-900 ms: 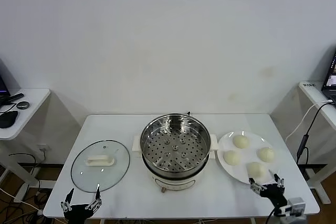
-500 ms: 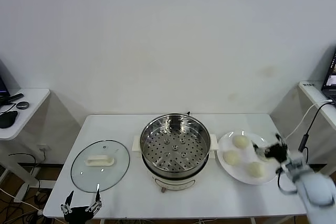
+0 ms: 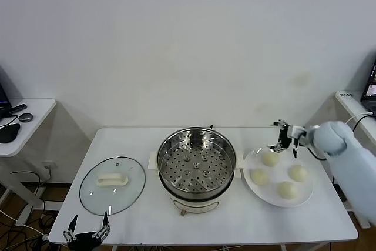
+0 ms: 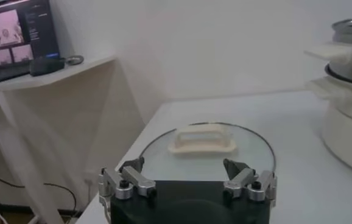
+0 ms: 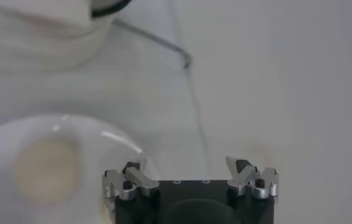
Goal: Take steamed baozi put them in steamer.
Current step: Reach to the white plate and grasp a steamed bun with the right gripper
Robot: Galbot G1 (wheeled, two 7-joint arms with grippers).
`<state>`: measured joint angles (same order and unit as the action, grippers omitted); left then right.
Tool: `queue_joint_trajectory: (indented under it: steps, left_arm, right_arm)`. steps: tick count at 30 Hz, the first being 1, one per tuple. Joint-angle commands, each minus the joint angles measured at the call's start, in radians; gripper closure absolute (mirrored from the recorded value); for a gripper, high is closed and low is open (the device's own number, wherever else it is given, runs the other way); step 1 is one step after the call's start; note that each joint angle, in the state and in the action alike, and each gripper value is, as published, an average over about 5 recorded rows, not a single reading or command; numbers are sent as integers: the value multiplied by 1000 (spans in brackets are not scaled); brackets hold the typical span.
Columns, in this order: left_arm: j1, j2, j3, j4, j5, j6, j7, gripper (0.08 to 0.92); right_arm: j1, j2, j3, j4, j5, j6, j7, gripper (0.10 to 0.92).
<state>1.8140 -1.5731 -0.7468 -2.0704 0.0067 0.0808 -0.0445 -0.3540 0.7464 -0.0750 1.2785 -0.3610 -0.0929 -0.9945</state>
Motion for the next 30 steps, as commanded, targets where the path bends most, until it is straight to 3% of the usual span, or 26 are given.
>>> queue_joint_trajectory:
  steps: [1,9,30]
  left_arm:
    - [-1,-9,1,-3,6,0,2,177]
    - [2,-11,-1,-3,5,-2,0,177]
    - [10,-13,4,6,9,-3,-1,177]
  right_arm:
    - [320,25,-353,-260,-127,146,-251,203]
    - [249,79,-312,-338,-110,194,-271,203]
    - [202,179,-237,-475,-166,216,-126,203]
